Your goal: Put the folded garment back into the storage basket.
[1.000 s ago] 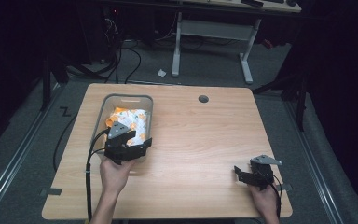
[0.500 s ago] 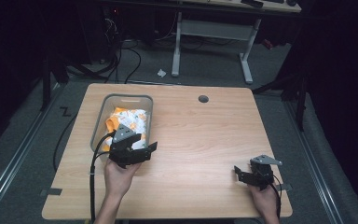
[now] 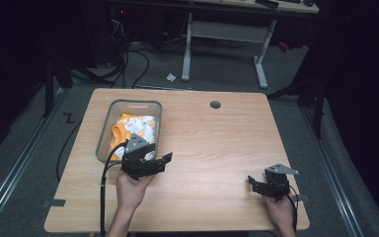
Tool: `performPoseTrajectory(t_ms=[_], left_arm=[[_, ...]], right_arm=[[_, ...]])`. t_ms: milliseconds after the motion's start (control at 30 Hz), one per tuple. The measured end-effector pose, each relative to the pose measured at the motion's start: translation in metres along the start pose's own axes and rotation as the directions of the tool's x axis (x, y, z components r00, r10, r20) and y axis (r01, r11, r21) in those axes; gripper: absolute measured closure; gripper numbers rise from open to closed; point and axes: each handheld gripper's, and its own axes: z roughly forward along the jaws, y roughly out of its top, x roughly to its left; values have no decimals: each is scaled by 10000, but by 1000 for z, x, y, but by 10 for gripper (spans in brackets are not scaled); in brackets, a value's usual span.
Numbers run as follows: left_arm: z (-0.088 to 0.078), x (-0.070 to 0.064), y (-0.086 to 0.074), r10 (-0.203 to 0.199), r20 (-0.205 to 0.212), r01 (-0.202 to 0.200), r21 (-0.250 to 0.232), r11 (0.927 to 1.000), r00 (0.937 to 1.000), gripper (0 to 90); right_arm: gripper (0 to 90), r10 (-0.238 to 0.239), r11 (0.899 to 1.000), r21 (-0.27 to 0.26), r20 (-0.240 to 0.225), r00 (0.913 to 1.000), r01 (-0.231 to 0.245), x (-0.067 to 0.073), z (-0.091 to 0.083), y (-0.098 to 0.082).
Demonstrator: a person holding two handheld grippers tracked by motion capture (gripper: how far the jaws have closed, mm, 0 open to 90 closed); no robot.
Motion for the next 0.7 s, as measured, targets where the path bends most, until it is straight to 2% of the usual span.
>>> performPoseTrajectory(t_ms=[700], left_arm=[[16, -13, -7, 41, 527, -57, 313, 9995, 9986, 307]], right_arm=[[244, 1, 10000, -2, -8, 10000, -1, 0, 0, 0]])
